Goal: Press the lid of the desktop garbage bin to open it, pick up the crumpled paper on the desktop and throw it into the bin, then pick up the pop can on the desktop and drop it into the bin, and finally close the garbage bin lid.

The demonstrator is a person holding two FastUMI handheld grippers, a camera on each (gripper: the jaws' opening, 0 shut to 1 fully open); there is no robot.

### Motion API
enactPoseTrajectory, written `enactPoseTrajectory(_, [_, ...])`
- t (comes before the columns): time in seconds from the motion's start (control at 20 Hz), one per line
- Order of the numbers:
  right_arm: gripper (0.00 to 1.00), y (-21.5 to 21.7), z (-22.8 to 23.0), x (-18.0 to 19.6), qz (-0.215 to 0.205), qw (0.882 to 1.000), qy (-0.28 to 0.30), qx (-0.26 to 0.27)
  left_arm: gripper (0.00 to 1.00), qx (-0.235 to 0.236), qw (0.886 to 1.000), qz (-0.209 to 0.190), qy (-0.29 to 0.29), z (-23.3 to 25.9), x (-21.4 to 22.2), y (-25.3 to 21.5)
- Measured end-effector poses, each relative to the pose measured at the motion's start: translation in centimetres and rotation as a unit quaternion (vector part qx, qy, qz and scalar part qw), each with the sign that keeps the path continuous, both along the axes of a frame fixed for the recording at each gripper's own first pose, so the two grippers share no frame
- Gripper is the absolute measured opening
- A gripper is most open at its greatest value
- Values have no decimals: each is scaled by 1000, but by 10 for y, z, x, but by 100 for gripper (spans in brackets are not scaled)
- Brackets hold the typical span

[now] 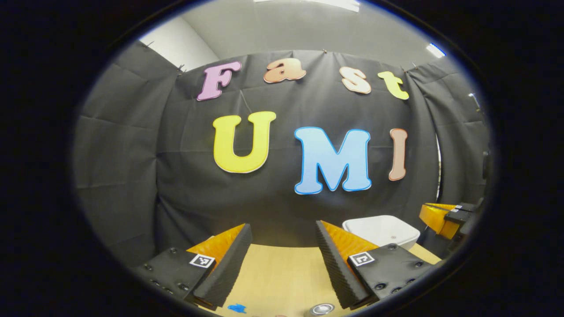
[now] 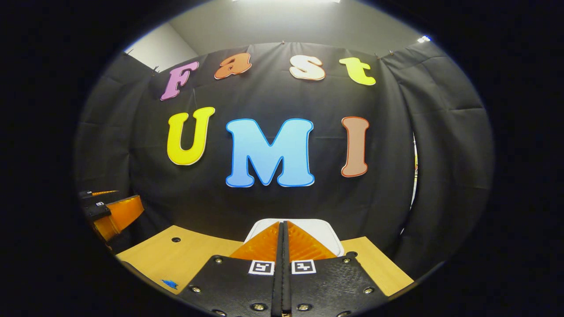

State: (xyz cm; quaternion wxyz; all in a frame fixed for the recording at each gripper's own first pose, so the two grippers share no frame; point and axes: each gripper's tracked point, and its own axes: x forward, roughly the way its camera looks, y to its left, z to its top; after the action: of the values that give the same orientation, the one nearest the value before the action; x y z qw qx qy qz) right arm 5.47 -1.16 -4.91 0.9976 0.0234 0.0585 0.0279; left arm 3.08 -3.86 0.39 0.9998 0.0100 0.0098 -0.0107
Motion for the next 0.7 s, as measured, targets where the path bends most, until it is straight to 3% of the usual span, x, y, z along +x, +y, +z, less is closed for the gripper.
enactPoseTrajectory(0.7, [0,-1,-78,51,4,995,98,-17,95,19,1000,21,10,-11,29,18])
